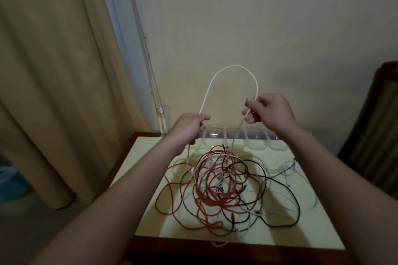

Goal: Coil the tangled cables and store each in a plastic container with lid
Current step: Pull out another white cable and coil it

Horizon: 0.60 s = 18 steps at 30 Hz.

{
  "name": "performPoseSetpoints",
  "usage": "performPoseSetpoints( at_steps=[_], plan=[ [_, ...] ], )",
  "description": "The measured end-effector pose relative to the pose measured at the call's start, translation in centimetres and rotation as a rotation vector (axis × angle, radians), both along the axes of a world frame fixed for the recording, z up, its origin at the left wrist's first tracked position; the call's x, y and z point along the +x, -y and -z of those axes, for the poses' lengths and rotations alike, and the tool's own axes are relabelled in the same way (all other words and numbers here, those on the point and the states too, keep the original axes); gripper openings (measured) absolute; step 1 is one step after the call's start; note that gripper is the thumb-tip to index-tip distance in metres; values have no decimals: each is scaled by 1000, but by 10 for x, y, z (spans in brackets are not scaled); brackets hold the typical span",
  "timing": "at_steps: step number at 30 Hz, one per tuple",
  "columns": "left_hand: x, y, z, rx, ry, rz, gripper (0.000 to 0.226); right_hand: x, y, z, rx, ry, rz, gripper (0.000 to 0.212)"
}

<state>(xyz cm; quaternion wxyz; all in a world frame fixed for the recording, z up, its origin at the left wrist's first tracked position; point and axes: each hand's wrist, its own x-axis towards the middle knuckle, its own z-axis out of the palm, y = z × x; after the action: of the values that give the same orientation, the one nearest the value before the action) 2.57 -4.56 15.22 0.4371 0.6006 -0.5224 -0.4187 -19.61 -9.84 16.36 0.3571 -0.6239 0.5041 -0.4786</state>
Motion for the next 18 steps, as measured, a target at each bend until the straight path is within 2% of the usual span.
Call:
performPoseSetpoints(
  at_steps=[3,7,11,13,16,18],
  plan=[
    [-16,-1,22,20,169,116,29,0,-7,-1,68,201,-43,22],
    [-40,-1,44,-113,373,281,32,-8,-9,-3,155,314,-69,22],
    [-61,2,53,-152,385,324,26,-14,-13,4,271,449,-113,22],
    [-68,5,51,-171,377,301,29,-14,-15,16,255,476,-67,30],
    [-77,12,35,-198,271,191,35,-15,-20,36,227,430,59,51],
    [-78,22,24,-207,162,153,29,-12,-24,52,271,362,52,57]
  ],
)
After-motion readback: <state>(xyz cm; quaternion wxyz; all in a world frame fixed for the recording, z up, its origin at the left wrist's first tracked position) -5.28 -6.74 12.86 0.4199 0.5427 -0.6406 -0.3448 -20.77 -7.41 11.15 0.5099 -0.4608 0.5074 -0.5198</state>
